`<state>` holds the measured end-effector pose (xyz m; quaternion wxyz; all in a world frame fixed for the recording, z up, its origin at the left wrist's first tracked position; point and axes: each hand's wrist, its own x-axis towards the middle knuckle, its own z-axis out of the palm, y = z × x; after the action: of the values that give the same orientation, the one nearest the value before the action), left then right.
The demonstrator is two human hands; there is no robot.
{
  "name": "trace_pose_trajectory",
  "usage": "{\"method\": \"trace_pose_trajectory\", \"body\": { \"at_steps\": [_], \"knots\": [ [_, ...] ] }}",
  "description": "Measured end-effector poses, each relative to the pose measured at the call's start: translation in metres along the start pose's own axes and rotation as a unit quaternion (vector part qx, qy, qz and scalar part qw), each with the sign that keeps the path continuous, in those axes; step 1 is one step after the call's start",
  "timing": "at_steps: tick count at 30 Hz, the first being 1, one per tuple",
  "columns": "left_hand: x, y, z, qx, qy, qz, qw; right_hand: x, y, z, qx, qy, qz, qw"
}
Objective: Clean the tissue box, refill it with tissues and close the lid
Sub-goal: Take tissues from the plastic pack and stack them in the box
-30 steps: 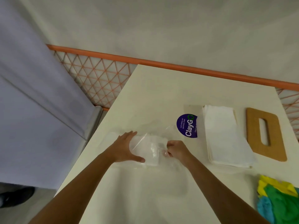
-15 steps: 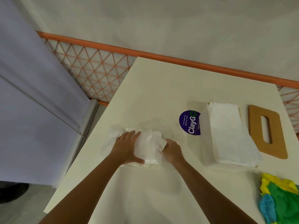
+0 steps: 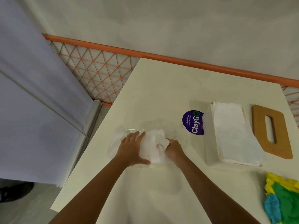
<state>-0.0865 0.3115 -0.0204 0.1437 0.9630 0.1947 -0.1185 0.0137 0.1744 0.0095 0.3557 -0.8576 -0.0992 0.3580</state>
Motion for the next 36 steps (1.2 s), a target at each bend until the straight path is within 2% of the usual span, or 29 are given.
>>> {"method": "trace_pose_trajectory", "body": {
  "at_steps": [3,8,12,17,23,26,32,36],
  "knots": [
    [-0.002,-0.002,-0.004,-0.013,0.000,0.001,1.000,-0.003,-0.001,-0.015,0.017,0.002,-0.014,1.000],
    [-0.009,-0.005,-0.008,-0.019,0.001,0.000,1.000,-0.006,0.006,-0.041,0.097,0.053,-0.028,0.994],
    [-0.012,-0.002,-0.008,-0.031,0.004,-0.001,1.000,-0.006,0.012,-0.042,0.085,0.069,-0.058,0.992],
    [-0.014,-0.001,-0.007,-0.036,-0.002,-0.012,0.999,-0.013,0.012,-0.040,0.161,0.014,-0.012,0.987],
    [-0.016,0.000,-0.007,-0.042,-0.013,-0.014,0.999,-0.014,0.015,-0.047,0.208,0.025,0.032,0.977],
    [-0.016,0.001,-0.008,-0.048,-0.019,-0.016,0.999,-0.020,0.016,-0.059,0.179,0.006,0.006,0.984],
    [-0.018,0.004,-0.013,-0.035,-0.046,-0.025,0.998,-0.033,0.012,-0.092,0.169,0.095,-0.062,0.979],
    [-0.018,0.008,-0.027,-0.067,-0.113,-0.039,0.991,-0.040,0.012,-0.112,0.179,0.116,-0.093,0.973]
  ]
}}
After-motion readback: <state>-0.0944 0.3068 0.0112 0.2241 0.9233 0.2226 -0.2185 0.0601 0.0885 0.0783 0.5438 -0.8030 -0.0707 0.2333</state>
